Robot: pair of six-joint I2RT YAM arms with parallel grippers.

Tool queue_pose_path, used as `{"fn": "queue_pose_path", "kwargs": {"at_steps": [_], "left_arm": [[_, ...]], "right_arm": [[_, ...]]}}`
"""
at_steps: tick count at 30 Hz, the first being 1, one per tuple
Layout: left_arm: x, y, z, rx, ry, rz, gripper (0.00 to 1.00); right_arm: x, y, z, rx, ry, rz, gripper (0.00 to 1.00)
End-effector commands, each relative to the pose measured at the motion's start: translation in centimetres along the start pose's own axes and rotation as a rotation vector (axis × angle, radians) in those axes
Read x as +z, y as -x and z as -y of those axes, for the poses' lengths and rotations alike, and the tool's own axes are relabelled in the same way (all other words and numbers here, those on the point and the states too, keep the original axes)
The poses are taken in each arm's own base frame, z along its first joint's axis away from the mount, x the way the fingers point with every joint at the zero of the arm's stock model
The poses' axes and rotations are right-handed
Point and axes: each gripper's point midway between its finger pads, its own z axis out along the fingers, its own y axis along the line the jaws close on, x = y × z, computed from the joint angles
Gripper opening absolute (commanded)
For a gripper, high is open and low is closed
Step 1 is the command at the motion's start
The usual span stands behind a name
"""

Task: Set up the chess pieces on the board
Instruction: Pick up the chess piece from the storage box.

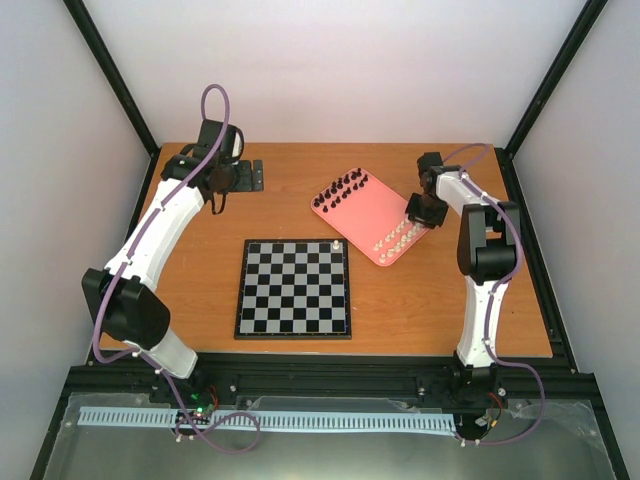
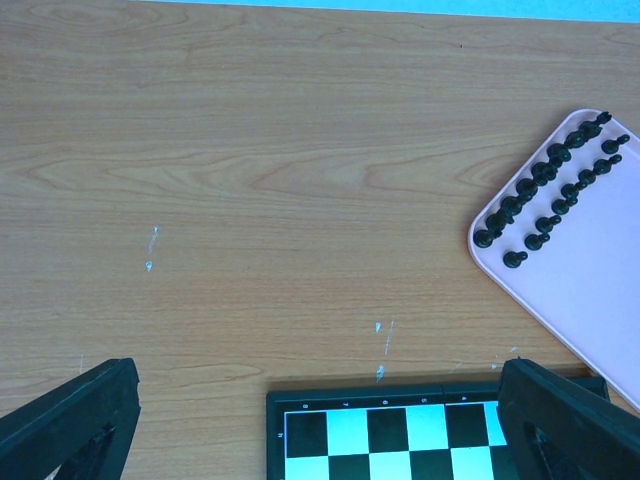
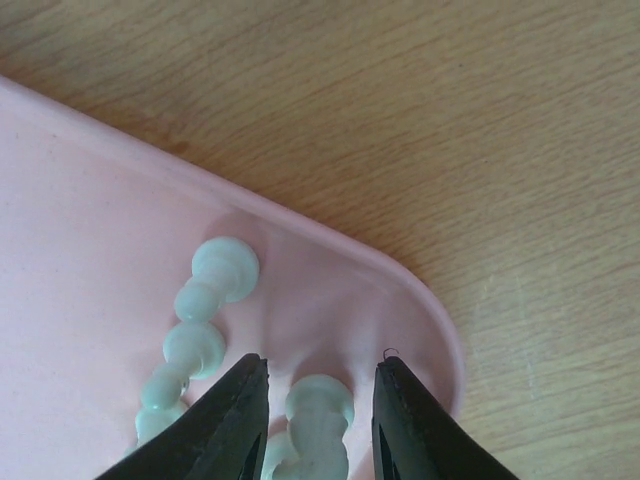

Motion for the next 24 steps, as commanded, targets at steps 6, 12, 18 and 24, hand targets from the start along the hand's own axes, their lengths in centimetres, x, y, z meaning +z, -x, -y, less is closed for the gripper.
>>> {"fn": "queue_pose_path", "kwargs": {"at_steps": [6,12,18,24], "left_arm": [[-0.41,0.96,0.46,0.015,-0.013,0.015,1.0],[-0.39,1.04,0.41,0.015,-0.01,0.015,1.0],[-0.33,1.06,0.57,0.013,-0.016,0.014,1.0],[-0.13,1.07,0.63,0.011,-0.021,0.01,1.0]], "right_arm": [[0.0,1.75,-0.17,0.028,0.002,0.033,0.32],[-0.64,1.9,-0.09,0.026,0.001,0.048,0.31],[-0.59,1.67,0.18,0.028,-0.007,0.042,0.23],[-0.65,1.52,0.28,0.027,-0.006,0.04,0.16]]}}
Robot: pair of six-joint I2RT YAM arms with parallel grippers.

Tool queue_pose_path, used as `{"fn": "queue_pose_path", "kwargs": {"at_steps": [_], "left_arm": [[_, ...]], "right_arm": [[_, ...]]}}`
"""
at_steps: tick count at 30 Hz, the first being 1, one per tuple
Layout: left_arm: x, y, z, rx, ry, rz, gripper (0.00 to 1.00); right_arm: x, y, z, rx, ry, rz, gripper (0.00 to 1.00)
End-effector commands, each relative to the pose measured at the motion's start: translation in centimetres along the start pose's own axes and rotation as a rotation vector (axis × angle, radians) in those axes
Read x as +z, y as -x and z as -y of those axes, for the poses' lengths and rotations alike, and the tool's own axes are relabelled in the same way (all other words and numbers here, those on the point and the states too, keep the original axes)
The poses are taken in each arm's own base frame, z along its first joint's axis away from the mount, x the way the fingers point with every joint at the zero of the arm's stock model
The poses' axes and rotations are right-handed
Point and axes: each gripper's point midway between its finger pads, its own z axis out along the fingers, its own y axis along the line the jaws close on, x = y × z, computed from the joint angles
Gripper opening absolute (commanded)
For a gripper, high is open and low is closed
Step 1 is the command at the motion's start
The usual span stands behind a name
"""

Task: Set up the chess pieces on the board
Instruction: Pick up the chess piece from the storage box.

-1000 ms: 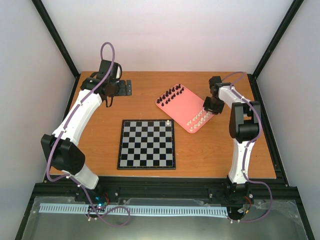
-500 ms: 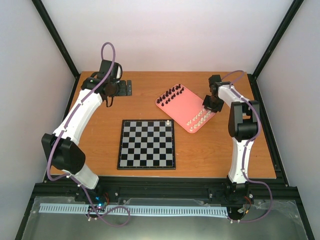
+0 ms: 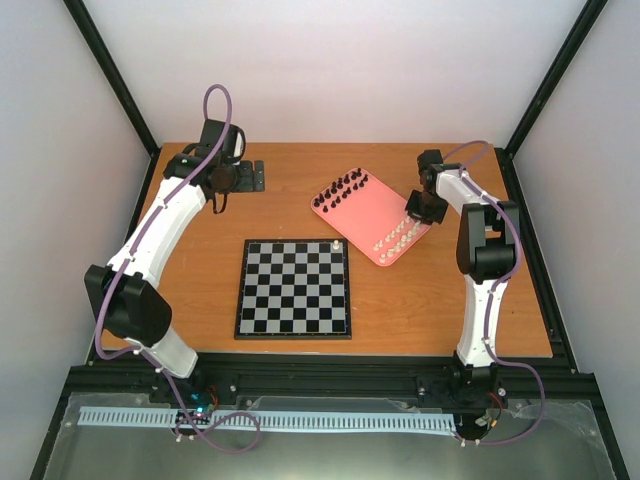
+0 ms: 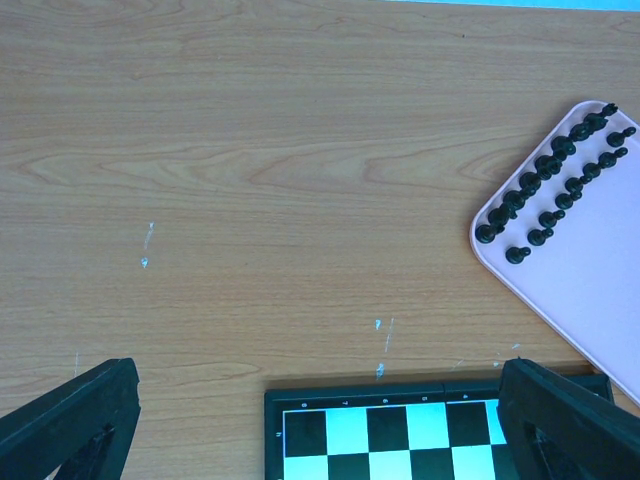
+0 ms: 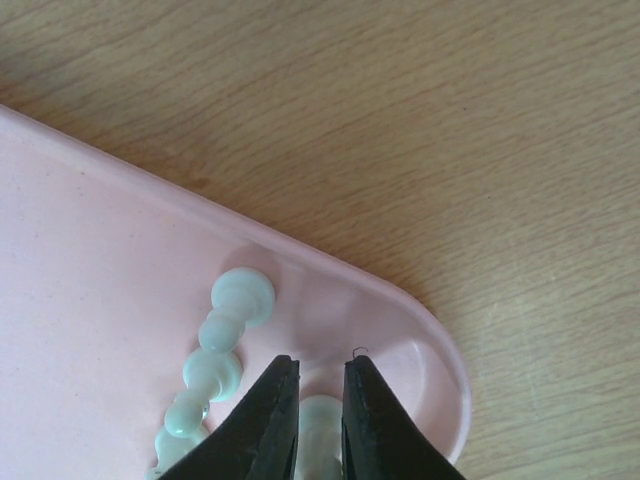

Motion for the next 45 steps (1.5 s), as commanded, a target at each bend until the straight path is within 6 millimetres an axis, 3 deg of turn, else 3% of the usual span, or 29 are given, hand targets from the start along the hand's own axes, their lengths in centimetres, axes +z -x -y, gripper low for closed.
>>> {"fn": "queue_pose_path", "kwargs": {"at_steps": [1,7,21,35,45], "left_arm": [[-0.7,1.3,0.6,0.01,-0.022,0.027,1.0],[-0.7,1.3,0.6,0.01,-0.023,0.025,1.0],[-0.8,1.1,0.6,0.006,-0.029,0.023,1.0],[-1.1,1.0,0.5,0.004,-0.025,0.028,1.0],[-1.1,1.0,0.6,-0.002,-0.03,0.028,1.0]], "right_arm": [[-0.6,0.6,0.7,0.019,-0.011,0.022,0.15],[-0.9,0.7,1.0,0.023,-0.018,0.03,0.09],[-1.3,0.9,1.5,0.033,-0.022,0.037,0.09],[-1.5,0.2,1.3,0.025,0.0,0.012,0.19],[-1.8,0.3,1.2,0.027,0.006,0.019,0.17]]}}
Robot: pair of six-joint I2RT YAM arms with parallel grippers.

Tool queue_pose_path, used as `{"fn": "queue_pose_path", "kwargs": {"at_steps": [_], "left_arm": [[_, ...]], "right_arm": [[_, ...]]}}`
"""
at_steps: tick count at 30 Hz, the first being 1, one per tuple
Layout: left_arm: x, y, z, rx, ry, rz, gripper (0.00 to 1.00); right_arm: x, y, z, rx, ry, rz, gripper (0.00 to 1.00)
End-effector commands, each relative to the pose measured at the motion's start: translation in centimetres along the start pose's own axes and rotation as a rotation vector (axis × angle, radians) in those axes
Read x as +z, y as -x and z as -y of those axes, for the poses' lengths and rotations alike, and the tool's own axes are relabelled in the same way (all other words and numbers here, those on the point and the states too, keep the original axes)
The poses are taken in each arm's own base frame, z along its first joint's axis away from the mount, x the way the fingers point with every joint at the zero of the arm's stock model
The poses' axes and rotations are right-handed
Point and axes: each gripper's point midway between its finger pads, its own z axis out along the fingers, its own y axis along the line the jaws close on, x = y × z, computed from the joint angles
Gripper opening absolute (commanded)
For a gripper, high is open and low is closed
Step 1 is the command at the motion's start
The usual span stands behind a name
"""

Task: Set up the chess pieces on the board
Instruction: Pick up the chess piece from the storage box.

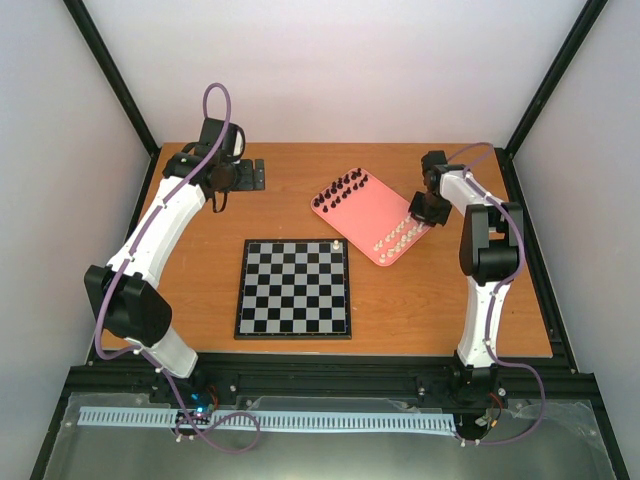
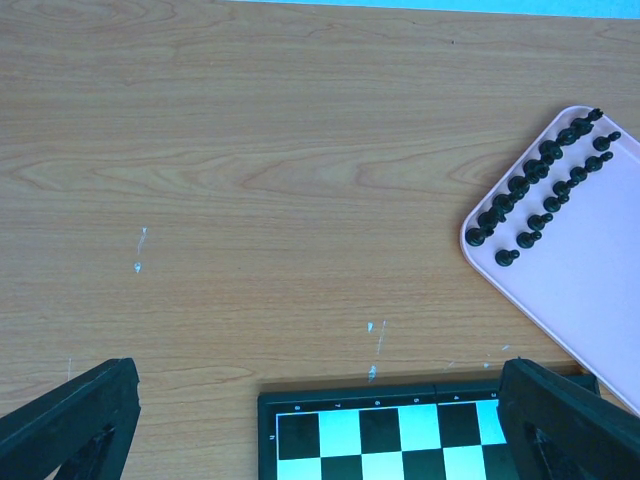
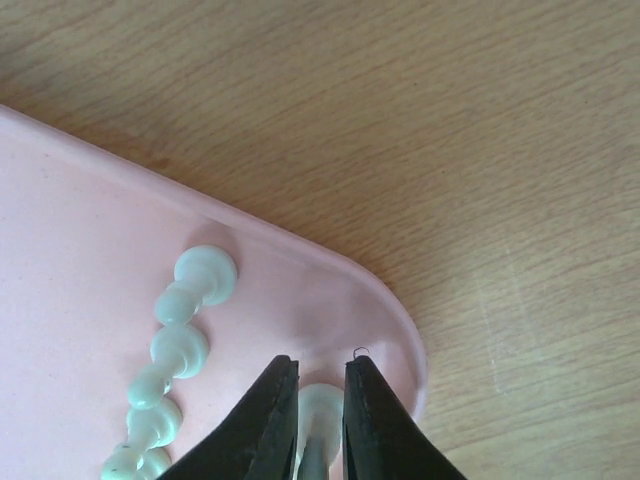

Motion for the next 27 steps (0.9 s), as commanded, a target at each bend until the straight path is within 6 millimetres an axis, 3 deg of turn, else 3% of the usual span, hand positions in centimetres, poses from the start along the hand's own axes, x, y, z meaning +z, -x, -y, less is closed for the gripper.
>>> {"fn": "queue_pose_path", "kwargs": {"at_steps": [1,8,16,21,27], "left_arm": [[-0.9,0.66,0.32,0.0,-0.017,0.023,1.0],[-1.11,0.76,0.25,0.003,-0.014,0.029,1.0],[-1.13,0.73,0.27,0.001,-0.018,0.029,1.0],[-1.21,0.62,0.22,0.003,-0.017,0.029,1.0],[-1.23,0.55,0.17,0.003,-0.016,0.032,1.0]], "right_arm": [[-1.54,0.74,0.16,0.013,0.014,0.034,0.15],[-1.69,0.96,-0.26,0.009,0.032,0.035,0.03],[-1.97,1.09,-0.32,0.004,0.034,0.04,0.03],[-2.0,0.79,-0.2,0.003,0.03,0.03,0.22],[-2.54,0.62,-0.07,-0.002,0.03,0.034,0.25]]}}
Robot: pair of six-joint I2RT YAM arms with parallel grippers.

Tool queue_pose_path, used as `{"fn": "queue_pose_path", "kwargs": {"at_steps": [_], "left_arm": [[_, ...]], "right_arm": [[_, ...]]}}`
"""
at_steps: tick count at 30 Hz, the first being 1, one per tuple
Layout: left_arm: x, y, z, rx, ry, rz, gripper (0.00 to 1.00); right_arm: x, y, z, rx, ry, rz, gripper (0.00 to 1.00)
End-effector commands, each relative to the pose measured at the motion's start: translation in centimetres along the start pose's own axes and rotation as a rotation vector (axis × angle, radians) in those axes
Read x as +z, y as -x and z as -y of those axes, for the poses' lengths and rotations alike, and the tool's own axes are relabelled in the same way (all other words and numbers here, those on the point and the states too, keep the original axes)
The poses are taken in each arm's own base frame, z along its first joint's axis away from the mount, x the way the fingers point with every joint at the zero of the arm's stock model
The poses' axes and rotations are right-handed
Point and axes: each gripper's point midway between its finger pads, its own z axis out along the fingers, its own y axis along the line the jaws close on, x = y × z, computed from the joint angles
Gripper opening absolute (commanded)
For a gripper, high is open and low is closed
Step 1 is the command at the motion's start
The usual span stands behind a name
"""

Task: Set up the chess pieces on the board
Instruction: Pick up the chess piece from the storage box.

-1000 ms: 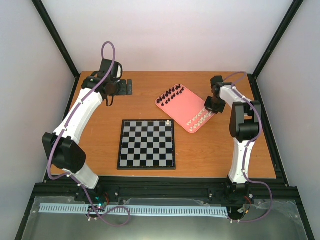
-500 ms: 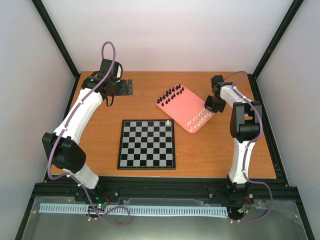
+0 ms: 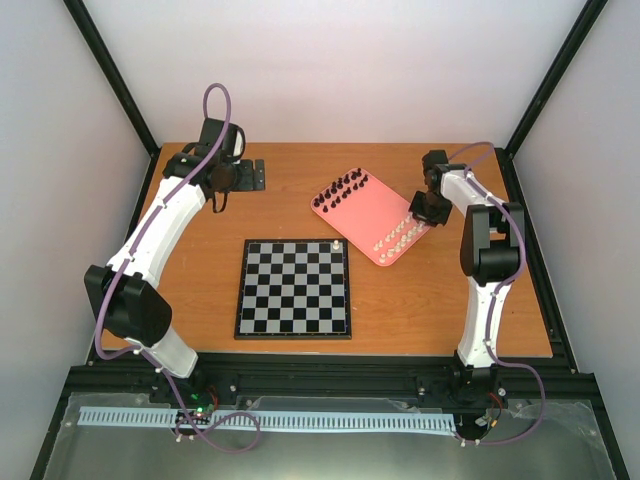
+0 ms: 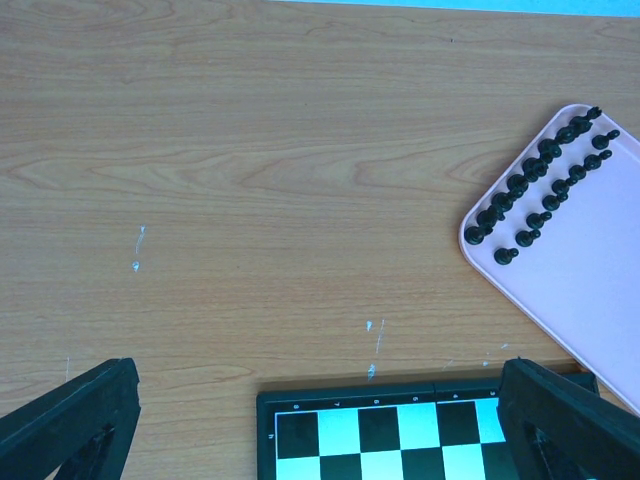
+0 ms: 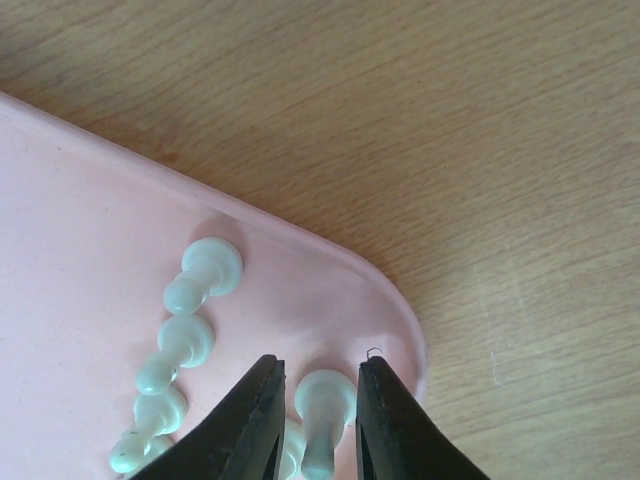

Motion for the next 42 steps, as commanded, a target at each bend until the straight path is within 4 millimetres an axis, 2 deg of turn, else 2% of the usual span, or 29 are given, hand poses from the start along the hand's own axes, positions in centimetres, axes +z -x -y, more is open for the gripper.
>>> {"fn": "queue_pose_path", "kwargs": {"at_steps": [1,23,28,33,35,42], "left_arm": [[-1.1,0.5,0.1,0.001,-0.012,0.031,1.0],[-1.0,0.3,0.1,-0.002,-0.013,0.03,1.0],[-1.1,0.3,0.1,0.0,-0.012,0.03,1.0],[-1.2,0.3,0.1,-0.001,-0.012,0.033,1.0],[-1.2,0.3,0.1,0.002,-0.011,0.033,1.0],[-1.5,0.6,0.0,0.001,-0.009,0.043,1.0]], "right_arm": [[-2.2,0.6,-0.1,0.002,0.021,0.036,0.25],[-1.9,0.0,0.0,0.002,0.024,0.017,0.23],[-1.7,0.1,-0.3,0.004,0.036,0.015,0.17],[-1.6,0.2,-0.4,0.002,0.038,0.017,0.06],[-1.9,0.5,-0.5,-0.001,0.039,0.025,0.03],[-4.3,1.8,-0.5,-0.022,0.025,0.087,0.03]]}}
